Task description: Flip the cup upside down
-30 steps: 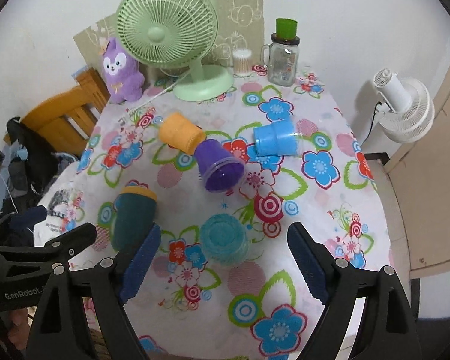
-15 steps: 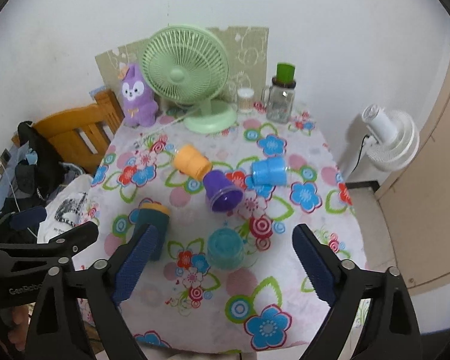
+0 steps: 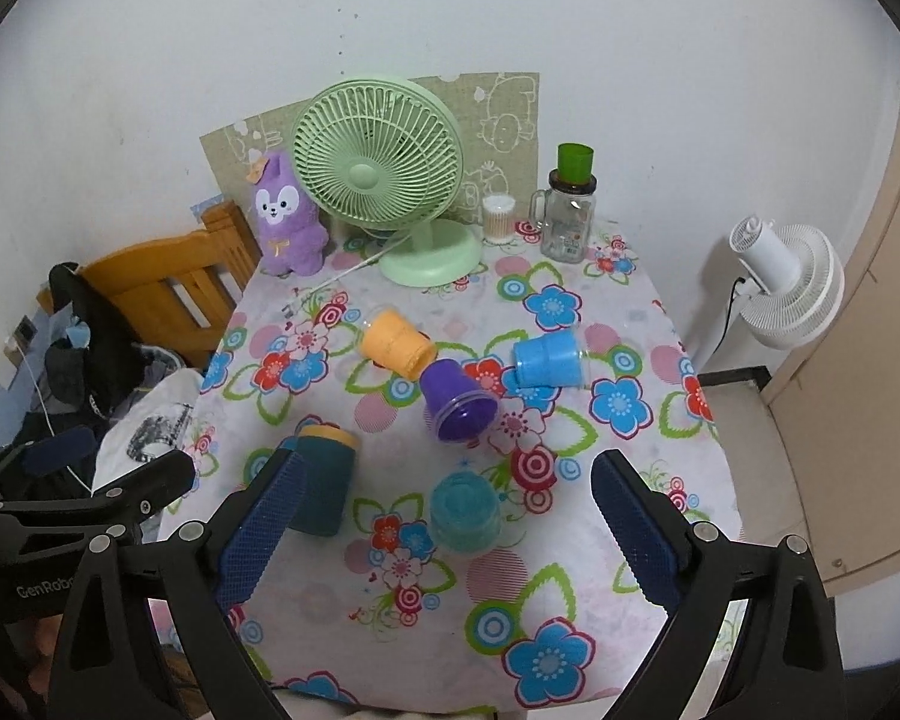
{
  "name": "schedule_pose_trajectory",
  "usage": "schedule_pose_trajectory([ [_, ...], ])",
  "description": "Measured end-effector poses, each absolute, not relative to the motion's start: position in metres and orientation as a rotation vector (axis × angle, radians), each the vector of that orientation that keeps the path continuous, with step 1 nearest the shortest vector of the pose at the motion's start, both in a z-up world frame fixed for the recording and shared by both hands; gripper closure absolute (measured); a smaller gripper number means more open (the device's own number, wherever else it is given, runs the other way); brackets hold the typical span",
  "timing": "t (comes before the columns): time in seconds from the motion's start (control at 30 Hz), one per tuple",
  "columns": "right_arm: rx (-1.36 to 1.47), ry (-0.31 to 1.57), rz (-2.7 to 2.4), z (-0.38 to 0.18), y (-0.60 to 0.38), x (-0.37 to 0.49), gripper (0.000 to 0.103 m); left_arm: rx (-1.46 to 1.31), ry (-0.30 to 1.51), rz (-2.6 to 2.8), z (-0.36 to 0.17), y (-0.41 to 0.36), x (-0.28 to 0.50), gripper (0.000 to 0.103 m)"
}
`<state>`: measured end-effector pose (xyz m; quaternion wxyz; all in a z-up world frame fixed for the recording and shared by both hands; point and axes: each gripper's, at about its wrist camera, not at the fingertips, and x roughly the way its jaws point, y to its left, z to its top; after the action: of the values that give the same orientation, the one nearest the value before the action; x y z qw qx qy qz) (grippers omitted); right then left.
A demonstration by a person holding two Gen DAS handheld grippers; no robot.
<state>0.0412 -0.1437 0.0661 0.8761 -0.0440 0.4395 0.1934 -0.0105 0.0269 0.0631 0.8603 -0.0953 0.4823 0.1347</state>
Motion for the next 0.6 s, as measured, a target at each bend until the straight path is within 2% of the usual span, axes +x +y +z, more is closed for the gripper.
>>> schedule_pose_trajectory([
  [0.6,-0.101,0.923,0.399,0.0668,-0.1429,0.0365,0.005,-0.189,1.011,0.283,0.0649,0.0254,-0.0124,0.000],
])
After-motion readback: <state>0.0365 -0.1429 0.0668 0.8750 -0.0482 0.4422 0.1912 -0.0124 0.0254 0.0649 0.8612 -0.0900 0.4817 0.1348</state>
